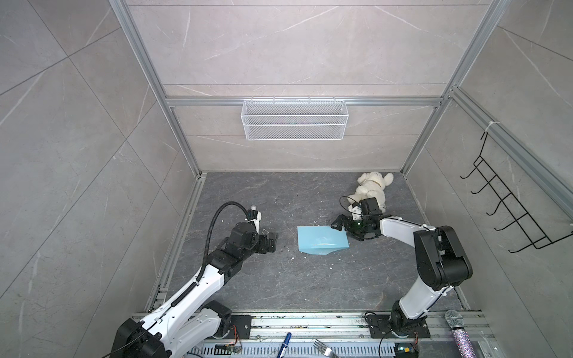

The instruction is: Place the letter into the envelope and seal it

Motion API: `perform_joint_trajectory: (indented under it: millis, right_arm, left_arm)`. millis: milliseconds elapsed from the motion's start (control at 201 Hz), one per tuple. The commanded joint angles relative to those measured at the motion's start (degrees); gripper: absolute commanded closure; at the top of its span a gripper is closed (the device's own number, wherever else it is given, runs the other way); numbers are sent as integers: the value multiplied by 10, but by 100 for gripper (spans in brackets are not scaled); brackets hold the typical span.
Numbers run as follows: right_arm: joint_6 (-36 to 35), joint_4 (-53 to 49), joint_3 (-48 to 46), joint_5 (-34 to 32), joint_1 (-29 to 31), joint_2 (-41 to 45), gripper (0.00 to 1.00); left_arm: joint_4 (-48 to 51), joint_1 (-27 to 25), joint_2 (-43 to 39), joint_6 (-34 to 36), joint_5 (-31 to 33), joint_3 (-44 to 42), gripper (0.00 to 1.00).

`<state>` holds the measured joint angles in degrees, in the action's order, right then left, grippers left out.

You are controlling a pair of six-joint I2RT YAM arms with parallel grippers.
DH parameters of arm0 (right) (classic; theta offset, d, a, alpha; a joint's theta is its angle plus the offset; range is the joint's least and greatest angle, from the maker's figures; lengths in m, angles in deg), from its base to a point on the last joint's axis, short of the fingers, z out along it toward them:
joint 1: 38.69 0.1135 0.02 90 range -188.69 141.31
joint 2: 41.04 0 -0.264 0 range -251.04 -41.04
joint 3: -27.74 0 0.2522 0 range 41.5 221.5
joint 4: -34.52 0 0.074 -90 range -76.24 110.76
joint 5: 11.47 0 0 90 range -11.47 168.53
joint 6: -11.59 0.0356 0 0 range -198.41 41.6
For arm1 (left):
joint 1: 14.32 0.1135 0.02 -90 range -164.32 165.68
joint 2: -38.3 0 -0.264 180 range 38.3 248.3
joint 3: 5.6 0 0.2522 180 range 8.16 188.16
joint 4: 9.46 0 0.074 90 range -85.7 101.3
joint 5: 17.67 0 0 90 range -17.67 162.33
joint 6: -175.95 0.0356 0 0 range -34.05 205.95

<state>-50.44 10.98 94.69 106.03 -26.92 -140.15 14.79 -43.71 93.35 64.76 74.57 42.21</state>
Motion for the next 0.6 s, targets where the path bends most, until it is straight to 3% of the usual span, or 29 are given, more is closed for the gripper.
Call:
perform_joint_trajectory:
  millis: [0, 169, 373, 598]
  right_arm:
    - [32, -1, -23, -3, 21, -11, 1]
    - [57, 21, -34, -9, 43, -11, 1]
    - [80, 39, -35, -19, 81, -15, 1]
    - [71, 20, -14, -28, 82, -6, 1]
  left_arm:
    - [28, -2, 2, -12, 36, 24, 2]
    - [72, 18, 30, 3, 57, 62, 2]
    - [105, 76, 89, 35, 30, 115, 2]
    - [105, 116, 182, 70, 23, 165, 5]
